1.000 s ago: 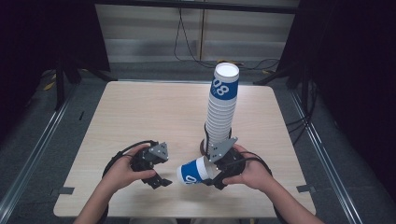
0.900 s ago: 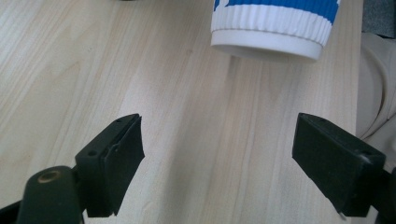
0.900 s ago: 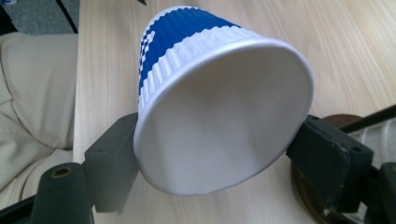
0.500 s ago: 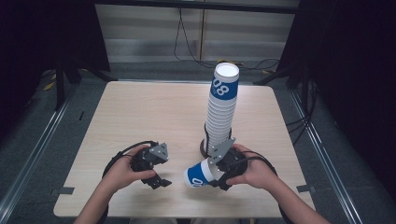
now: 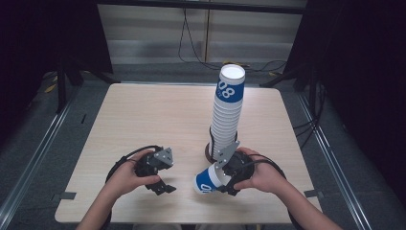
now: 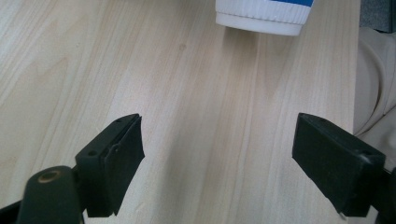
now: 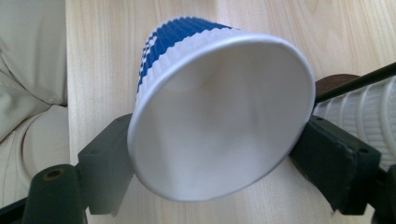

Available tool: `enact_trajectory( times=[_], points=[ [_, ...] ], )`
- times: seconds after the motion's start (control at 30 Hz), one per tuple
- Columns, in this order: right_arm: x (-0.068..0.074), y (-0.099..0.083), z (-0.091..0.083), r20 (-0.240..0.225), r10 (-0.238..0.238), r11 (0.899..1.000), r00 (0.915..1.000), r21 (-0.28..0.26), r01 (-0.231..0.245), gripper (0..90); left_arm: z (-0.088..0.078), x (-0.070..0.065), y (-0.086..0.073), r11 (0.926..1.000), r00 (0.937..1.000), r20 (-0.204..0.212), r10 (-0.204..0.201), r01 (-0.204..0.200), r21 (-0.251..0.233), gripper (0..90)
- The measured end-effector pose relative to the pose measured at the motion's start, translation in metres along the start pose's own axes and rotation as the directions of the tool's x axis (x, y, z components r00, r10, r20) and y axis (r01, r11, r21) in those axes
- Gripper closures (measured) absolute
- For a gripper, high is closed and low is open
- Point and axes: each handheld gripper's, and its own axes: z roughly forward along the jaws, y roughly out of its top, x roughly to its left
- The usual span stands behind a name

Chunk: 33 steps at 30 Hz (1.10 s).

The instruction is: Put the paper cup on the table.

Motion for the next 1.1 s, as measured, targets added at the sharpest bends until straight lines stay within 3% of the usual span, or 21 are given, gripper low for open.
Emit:
enact_trajectory(
  times=[0.3,0.4,0.43,0.57,0.63,0.87,0.97,1.1],
  points=[
    [-0.0013,0.0003,0.0,-0.002,-0.034,0.999,0.9994,0.013,0.034,15.4,0.0004,-0.0002,0.0001,1.0,1.0,0.001,-0.004,0.004,0.001,16.5],
    [0.0006,0.0011,0.0006,-0.004,-0.023,0.999,0.9997,0.029,0.023,15.0,0.0006,-0.0001,0.0004,1.0,1.0,0.0,-0.003,0.003,0.005,16.5],
    [-0.001,0.0014,0.0018,-0.003,-0.047,0.999,0.9989,0.014,0.047,15.0,0.0007,0.0001,0.0005,1.0,1.0,0.004,-0.004,0.004,0.005,16.5],
    [0.001,0.0032,0.0017,-0.002,-0.028,0.999,0.9996,0.026,0.028,14.8,0.0013,0.0009,0.0016,1.0,1.0,0.007,0.005,-0.005,0.002,16.4],
    [0.0,0.004,0.0025,-0.006,-0.044,0.999,0.999,0.018,0.044,14.6,0.0014,0.0009,0.002,1.0,0.9999,0.011,0.006,-0.006,0.005,16.4],
    [0.0012,0.006,0.0038,-0.009,-0.022,1.0,0.9997,0.014,0.022,14.3,0.0008,0.001,0.0003,1.0,1.0,0.006,0.0,0.0,0.005,16.4],
    [0.0001,0.0069,0.005,-0.009,-0.044,0.999,0.999,0.002,0.044,14.3,0.0013,0.0009,0.0001,1.0,1.0,0.006,0.001,-0.001,0.007,16.4],
    [0.0009,0.0074,0.0049,-0.014,-0.031,0.999,0.9994,0.008,0.031,14.3,0.0008,0.0015,0.0005,1.0,1.0,0.009,0.003,-0.003,0.006,16.5]
  ],
)
